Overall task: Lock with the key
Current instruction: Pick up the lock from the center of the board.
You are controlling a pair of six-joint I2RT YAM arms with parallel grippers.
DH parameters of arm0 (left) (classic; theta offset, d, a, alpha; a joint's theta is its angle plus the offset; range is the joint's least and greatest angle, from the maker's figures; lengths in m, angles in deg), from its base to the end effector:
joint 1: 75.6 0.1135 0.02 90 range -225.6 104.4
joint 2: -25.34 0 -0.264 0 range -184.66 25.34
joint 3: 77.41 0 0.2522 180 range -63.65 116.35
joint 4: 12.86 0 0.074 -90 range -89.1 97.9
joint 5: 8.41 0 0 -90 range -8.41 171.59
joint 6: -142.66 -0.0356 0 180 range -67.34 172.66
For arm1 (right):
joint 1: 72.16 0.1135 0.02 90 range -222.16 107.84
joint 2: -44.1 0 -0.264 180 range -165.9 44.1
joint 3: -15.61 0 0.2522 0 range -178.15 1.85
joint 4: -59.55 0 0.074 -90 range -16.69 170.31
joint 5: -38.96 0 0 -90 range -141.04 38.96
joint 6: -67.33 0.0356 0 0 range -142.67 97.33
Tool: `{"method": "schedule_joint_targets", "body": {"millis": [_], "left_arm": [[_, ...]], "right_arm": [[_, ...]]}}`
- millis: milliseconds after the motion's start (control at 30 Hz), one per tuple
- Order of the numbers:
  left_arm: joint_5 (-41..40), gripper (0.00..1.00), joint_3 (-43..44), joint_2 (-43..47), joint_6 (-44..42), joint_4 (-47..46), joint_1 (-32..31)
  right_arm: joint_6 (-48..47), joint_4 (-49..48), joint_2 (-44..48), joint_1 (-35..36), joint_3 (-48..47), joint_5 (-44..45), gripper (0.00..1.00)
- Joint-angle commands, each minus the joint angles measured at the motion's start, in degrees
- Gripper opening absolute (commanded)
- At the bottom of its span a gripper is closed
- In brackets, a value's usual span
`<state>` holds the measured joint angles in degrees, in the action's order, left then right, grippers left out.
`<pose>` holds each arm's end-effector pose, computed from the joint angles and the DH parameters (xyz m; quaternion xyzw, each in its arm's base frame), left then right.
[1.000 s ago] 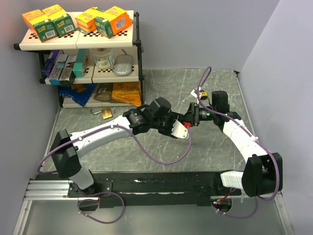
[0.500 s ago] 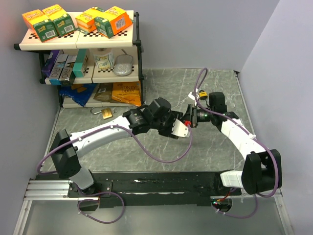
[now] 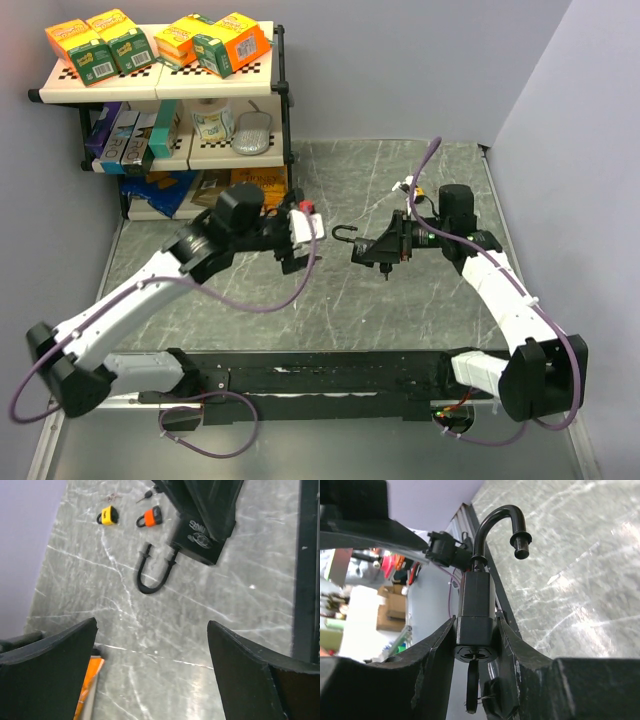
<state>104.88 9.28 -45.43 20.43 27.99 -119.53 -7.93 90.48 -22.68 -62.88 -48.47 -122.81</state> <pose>0.1864 -0.1991 0.3870 0.5947 0.5830 -0.2230 0.5067 0.2301 0.0719 0.2971 -0.2425 0.7265 0.5850 0.2668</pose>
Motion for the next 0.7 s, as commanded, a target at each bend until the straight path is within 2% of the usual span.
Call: {"method": "schedule_joint_targets", "body": {"millis": [0, 167, 233, 267, 300, 367, 467, 633, 667], "left_arm": [[-2.36, 0.96, -8.31, 6.33, 5.33, -13.96, -0.38], [-3.06, 0.96, -16.31, 12.66, -3.07, -22.95, -2.21], [-9.29, 0.96, -17.9, 13.63, -7.83, -25.5, -6.25], [-11.58, 0.96, -20.43, 13.89, -13.16, -26.73, -7.74], [-15.25, 0.96, -21.85, 14.07, -15.56, -30.92, -9.76], [-16.95, 0.96, -25.27, 14.51, -22.48, -33.67, -10.83], [-18.19, 0.96, -27.74, 14.25, -28.57, -39.12, -11.89], [-17.05, 0.99, -27.84, 12.67, -32.01, -40.36, -12.68], [-16.96, 0.97, -28.27, 12.41, -32.89, -41.41, -12.94]], "right_arm": [[-3.76, -0.11, 2.89, 1.0, -5.75, -6.98, 0.0], [5.81, -8.29, 5.52, 2.23, -2.41, -8.39, 0.0], [6.17, -8.12, 5.87, 2.59, -2.06, -9.18, 0.0], [6.35, -7.77, 6.05, 2.67, -1.97, -9.44, 0.0], [6.61, -7.76, 6.23, 2.94, -1.8, -9.44, 0.0], [8.01, -8.03, 6.4, 3.11, -1.27, -8.92, 0.0], [9.68, -8.9, 6.84, 2.94, -0.65, -9.27, 0.0], [10.66, -9.61, 7.19, 3.29, 0.05, -9.79, 0.0], [10.92, -9.7, 7.28, 3.46, -0.03, -9.8, 0.0]]}}
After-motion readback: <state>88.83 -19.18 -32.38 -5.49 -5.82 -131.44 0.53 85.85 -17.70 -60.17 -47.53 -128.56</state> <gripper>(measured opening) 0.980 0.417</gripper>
